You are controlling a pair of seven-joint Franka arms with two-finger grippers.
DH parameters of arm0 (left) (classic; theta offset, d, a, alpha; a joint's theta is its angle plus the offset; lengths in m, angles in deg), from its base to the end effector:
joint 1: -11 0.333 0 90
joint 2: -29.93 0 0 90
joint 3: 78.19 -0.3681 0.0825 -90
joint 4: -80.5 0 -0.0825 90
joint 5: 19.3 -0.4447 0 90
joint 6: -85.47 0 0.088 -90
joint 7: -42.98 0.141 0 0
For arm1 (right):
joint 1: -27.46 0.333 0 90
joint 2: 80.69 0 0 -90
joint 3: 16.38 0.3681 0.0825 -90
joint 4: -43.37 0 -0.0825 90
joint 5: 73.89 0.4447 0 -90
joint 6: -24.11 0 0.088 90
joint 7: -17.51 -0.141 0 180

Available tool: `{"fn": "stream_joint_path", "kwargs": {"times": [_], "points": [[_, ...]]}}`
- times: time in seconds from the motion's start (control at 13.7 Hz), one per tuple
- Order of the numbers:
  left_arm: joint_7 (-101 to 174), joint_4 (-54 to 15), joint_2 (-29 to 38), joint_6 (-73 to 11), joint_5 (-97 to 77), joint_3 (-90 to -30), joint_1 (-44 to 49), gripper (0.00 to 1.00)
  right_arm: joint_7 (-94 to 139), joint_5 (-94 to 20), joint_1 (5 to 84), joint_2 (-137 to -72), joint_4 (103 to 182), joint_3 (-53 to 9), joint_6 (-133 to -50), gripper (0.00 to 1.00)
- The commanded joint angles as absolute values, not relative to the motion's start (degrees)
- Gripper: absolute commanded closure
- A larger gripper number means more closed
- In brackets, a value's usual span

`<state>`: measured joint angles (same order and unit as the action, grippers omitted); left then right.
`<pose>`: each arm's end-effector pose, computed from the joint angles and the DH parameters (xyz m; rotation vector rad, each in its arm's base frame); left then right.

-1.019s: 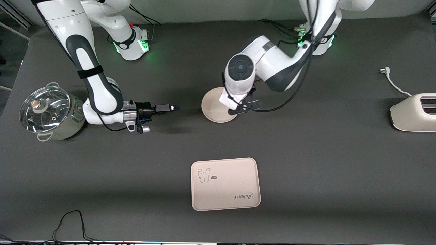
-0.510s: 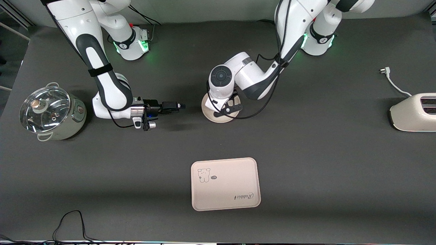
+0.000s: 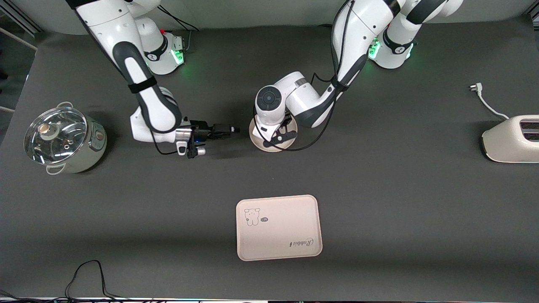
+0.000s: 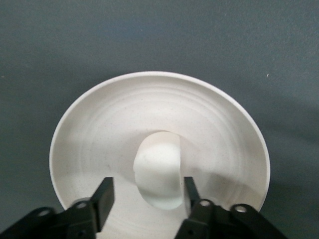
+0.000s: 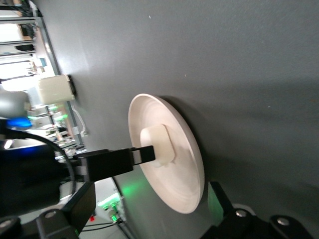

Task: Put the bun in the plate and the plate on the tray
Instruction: 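Set the bun on the plate while the right gripper grips the rim, then lift the plate with the right gripper while the left gripper withdraws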

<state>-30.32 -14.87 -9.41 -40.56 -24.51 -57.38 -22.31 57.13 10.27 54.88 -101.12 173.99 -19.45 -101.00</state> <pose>0.4587 -0.5845 0.1856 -3.0593 -0.5266 0.2969 0.4855 0.2890 0.1619 -2.1725 0.0920 0.2524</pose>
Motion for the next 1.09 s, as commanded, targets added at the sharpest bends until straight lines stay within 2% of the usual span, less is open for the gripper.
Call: {"fn": "stream_joint_path", "kwargs": {"times": [0.0, 0.29, 0.66, 0.87, 1.02], "points": [[-31.64, -14.95, -7.61, -38.99, -25.45, -57.71, -22.22, 0.01, 58.91, 11.98, 57.17, -101.52, 174.15, -19.81, -104.37, 0.00], [-29.54, -14.59, -0.86, -31.02, -25.54, -57.89, -16.71, 0.01, 58.91, 13.83, 61.91, -102.66, 173.89, -19.81, -111.13, 0.00], [-10.40, -14.86, 10.66, -20.73, -24.92, -57.80, -2.47, 0.01, 58.30, 15.41, 68.05, -104.15, 172.48, -19.81, -119.92, 0.00], [5.92, -14.68, 15.77, -14.39, -24.40, -57.71, 6.75, 0.00, 57.68, 15.41, 71.40, -105.30, 170.81, -19.72, -125.73, 0.10], [16.47, -14.59, 18.32, -12.28, -24.13, -57.89, 13.60, 0.00, 57.50, 15.41, 72.90, -106.00, 170.28, -19.72, -128.45, 0.22]]}}
